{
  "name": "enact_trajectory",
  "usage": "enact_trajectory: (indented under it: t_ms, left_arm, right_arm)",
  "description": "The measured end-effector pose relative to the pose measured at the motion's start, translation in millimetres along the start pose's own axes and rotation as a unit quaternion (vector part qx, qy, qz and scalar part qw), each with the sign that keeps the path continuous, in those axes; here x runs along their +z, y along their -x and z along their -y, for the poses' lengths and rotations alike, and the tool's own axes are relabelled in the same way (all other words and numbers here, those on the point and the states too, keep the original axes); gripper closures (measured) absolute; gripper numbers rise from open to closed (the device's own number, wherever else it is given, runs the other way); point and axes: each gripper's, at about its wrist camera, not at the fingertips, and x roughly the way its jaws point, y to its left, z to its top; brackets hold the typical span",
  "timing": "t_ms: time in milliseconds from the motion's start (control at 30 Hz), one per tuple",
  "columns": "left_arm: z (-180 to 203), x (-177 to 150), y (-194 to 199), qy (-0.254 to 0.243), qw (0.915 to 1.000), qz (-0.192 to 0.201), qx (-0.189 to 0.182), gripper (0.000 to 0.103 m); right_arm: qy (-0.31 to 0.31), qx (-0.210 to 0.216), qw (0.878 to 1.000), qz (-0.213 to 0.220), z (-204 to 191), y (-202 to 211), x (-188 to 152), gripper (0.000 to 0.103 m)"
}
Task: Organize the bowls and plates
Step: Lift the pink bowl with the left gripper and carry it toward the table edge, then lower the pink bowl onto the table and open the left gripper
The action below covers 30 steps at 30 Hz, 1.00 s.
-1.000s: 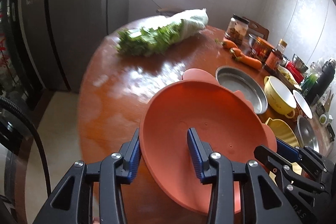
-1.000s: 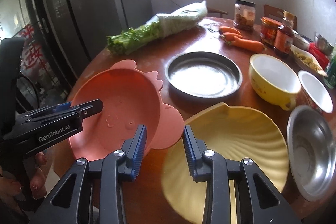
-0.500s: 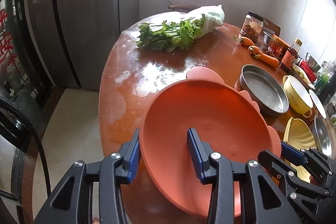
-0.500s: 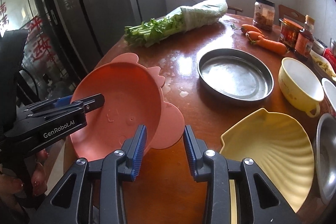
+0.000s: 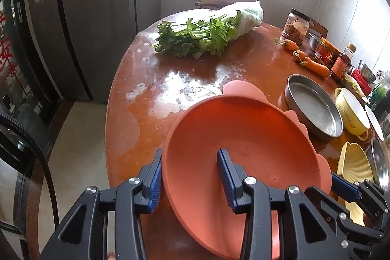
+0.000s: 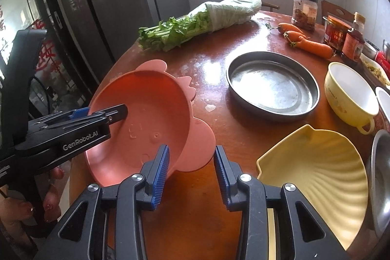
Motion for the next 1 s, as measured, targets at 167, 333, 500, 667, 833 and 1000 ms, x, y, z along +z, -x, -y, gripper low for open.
enact_trajectory:
  t_ms: [167,333,500,667,833,1000]
  left_arm:
    - [1,2,-4,0.001,1.0,-0.001,-0.005,0.061]
    - [0,1,-3,0.003,1.0,0.003,-0.008,0.061]
    - [1,3,3,0.002,0.9999,0.016,-0.004,0.06]
    - [0,4,9,0.004,0.9996,0.028,0.009,0.058]
    - [-2,4,26,0.006,0.9984,0.054,0.017,0.048]
    - [3,1,50,0.004,0.9971,0.074,0.018,0.04]
  right_arm:
    - [-0.005,0.005,1.0,-0.006,2,-2,0,0.059]
    - [-0.001,0.003,1.0,-0.003,2,-1,-1,0.057]
    - [-0.007,0.009,1.0,0.0,4,2,-2,0.057]
    - [-0.008,0.012,1.0,0.008,5,8,-2,0.054]
    - [-0.015,0.014,1.0,0.016,9,17,-3,0.052]
    - [-0.026,0.02,0.999,0.026,16,28,-3,0.05]
